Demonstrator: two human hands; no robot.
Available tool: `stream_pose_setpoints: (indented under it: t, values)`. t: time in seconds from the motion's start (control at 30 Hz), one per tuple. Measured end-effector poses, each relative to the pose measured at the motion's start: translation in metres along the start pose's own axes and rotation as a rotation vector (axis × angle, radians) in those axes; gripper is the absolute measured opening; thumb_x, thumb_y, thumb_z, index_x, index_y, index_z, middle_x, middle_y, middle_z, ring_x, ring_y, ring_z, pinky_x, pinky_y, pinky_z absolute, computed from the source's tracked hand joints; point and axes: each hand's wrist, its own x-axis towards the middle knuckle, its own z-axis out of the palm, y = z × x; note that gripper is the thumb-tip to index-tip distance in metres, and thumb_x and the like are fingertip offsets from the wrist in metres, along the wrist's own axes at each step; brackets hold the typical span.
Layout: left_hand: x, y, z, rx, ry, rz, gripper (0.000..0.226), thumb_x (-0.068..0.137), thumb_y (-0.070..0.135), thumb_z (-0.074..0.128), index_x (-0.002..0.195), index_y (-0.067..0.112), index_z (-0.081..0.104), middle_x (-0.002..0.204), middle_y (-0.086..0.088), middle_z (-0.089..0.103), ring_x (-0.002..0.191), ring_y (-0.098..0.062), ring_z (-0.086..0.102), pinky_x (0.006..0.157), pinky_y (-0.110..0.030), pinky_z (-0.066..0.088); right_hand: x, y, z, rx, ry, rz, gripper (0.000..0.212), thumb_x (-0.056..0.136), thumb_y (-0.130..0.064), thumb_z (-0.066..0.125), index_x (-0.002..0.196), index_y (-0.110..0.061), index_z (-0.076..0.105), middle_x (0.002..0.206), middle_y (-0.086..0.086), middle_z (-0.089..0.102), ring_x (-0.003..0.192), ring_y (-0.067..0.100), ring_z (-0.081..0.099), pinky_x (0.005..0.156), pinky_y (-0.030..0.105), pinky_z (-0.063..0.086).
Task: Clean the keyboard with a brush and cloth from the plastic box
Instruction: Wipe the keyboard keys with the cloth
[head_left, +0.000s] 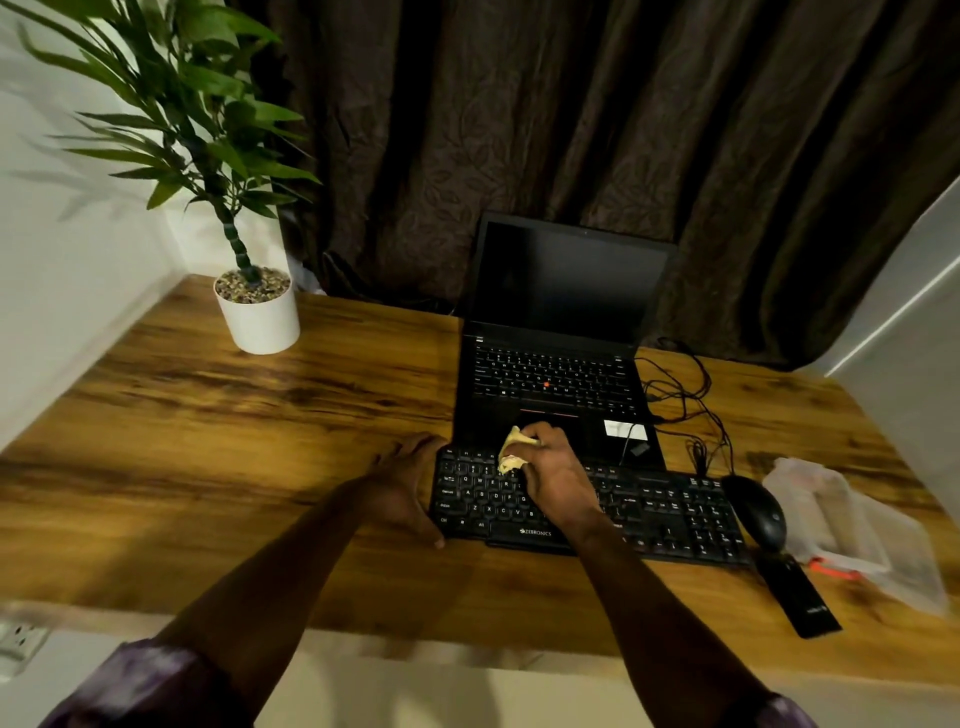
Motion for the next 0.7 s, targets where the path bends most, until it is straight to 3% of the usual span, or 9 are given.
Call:
stream_pose_setpoints:
  t: [0.33, 0.53, 0.7]
  values:
    - [0.0, 0.004, -0.002, 0.02, -0.009, -0.019, 0.148, 0.041, 0.057, 0.093, 0.155, 0.039, 0.001, 0.164, 0.01, -0.001, 0.15, -0.03, 0.004, 0.119, -0.057, 0.006, -0.026, 0.031, -0.018, -0.115, -0.006, 0.167, 0.048, 0.08, 0.008, 0.067, 0.117, -0.023, 0.072, 0.131, 0.006, 0.054, 0.114, 0.023, 0.05, 0.106, 0.037, 0.048]
    - [-0.001, 0.004, -0.002, 0.016, -0.008, -0.023, 0.148, 0.042, 0.056, 0.093, 0.156, 0.039, 0.001, 0.164, 0.009, -0.002, 0.151, -0.03, 0.002, 0.119, -0.057, 0.005, -0.017, 0.019, -0.016, -0.034, 0.009, 0.105, 0.044, 0.081, 0.009, 0.068, 0.11, -0.023, 0.075, 0.127, 0.005, 0.057, 0.111, 0.025, 0.052, 0.102, 0.04, 0.05]
    - [0.002, 0.001, -0.002, 0.025, -0.029, -0.028, 0.148, 0.042, 0.058, 0.092, 0.156, 0.039, -0.001, 0.165, 0.007, -0.005, 0.151, -0.034, -0.004, 0.118, -0.059, 0.003, -0.033, 0.045, -0.026, -0.065, -0.019, 0.139, 0.05, 0.079, 0.011, 0.066, 0.115, -0.023, 0.074, 0.131, 0.003, 0.054, 0.116, 0.024, 0.05, 0.108, 0.039, 0.045]
